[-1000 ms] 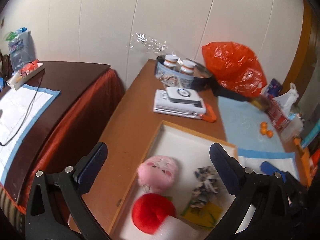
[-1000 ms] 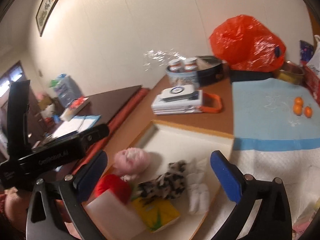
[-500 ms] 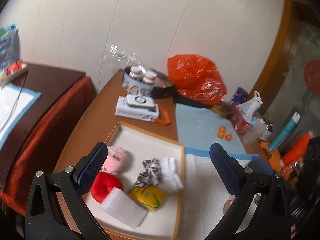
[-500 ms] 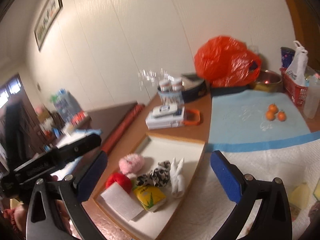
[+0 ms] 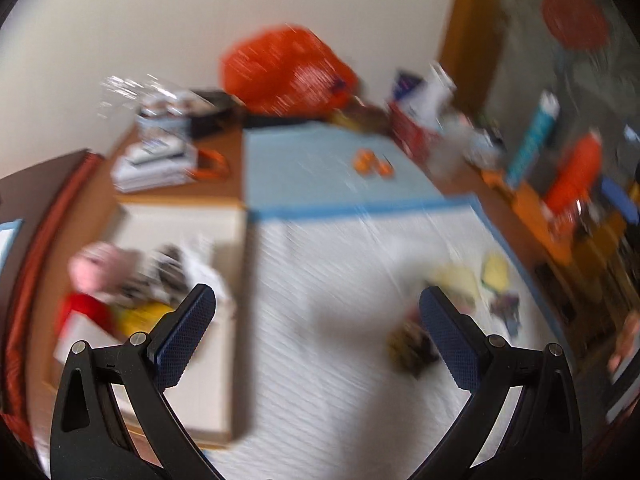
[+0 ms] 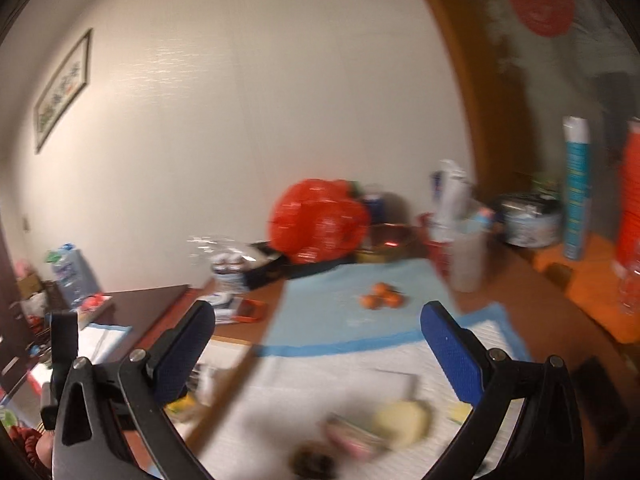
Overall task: Organize soft objects
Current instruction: 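Grasp the beige braided rope knot with the left gripper while the right grasps the purple-grey knotted rope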
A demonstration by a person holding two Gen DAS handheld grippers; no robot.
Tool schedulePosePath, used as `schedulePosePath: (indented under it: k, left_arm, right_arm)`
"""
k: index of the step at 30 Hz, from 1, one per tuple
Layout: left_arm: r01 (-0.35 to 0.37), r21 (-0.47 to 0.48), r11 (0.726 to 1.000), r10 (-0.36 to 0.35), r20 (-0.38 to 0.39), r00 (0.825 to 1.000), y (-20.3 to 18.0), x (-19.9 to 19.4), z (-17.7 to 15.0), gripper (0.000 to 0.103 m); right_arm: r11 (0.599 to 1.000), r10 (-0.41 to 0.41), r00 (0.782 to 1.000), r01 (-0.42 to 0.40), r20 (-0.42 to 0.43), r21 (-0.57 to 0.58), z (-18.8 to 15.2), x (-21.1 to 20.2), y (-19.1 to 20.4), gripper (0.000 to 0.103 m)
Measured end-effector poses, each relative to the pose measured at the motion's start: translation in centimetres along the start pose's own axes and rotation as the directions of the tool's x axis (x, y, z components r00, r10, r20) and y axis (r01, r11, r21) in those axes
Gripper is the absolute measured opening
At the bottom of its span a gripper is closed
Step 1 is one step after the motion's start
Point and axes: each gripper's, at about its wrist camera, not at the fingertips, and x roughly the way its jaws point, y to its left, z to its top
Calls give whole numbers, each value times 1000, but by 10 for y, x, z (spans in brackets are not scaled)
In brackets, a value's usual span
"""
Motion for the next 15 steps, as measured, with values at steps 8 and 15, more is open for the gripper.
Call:
schedulePosePath:
  k: [8, 15]
  left_arm:
    - [33, 90, 995, -16, -187, 982, -69, 70, -39, 99]
    - [-12, 108, 994, 39, -249, 968, -87, 107, -54, 92]
  right_arm:
    - [981, -181, 975, 188, -125, 40, -33, 0, -89, 103]
    - [968, -233, 947, 248, -223, 40, -59, -4, -140, 103]
